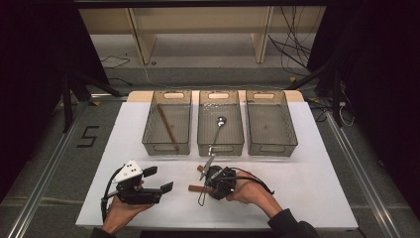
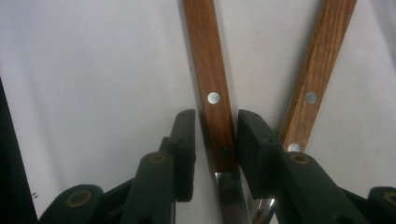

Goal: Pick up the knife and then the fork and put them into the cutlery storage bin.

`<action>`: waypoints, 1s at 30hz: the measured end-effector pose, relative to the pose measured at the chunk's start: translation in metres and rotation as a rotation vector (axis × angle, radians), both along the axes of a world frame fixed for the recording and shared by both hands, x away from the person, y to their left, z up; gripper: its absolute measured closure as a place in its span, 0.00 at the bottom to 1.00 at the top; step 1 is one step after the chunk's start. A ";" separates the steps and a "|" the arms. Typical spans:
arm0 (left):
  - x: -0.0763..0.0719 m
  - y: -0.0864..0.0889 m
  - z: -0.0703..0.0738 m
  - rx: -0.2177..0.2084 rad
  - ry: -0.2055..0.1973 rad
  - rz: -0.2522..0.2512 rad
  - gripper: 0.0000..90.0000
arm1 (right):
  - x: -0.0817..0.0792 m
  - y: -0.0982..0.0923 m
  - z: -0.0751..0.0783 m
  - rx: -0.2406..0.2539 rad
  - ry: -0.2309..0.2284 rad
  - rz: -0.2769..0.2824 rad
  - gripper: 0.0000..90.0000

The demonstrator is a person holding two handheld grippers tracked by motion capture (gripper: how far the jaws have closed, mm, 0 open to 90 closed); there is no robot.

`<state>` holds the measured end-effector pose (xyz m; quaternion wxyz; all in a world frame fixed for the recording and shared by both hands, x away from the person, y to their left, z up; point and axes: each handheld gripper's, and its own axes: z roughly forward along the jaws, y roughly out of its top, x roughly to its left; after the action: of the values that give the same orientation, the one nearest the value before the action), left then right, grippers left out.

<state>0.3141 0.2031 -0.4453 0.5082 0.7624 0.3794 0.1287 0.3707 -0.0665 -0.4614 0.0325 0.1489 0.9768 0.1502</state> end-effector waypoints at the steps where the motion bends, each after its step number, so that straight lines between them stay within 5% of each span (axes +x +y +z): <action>1: 0.000 0.000 0.000 0.000 0.001 0.000 0.17 | 0.000 0.001 0.000 0.000 0.005 -0.003 0.78; 30: 0.000 0.000 0.000 0.000 0.001 -0.001 0.17 | 0.004 0.013 0.004 -0.101 0.000 0.108 0.86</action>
<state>0.3141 0.2033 -0.4455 0.5082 0.7626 0.3791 0.1281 0.3744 -0.0536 -0.4576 0.0319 0.0942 0.9898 0.1023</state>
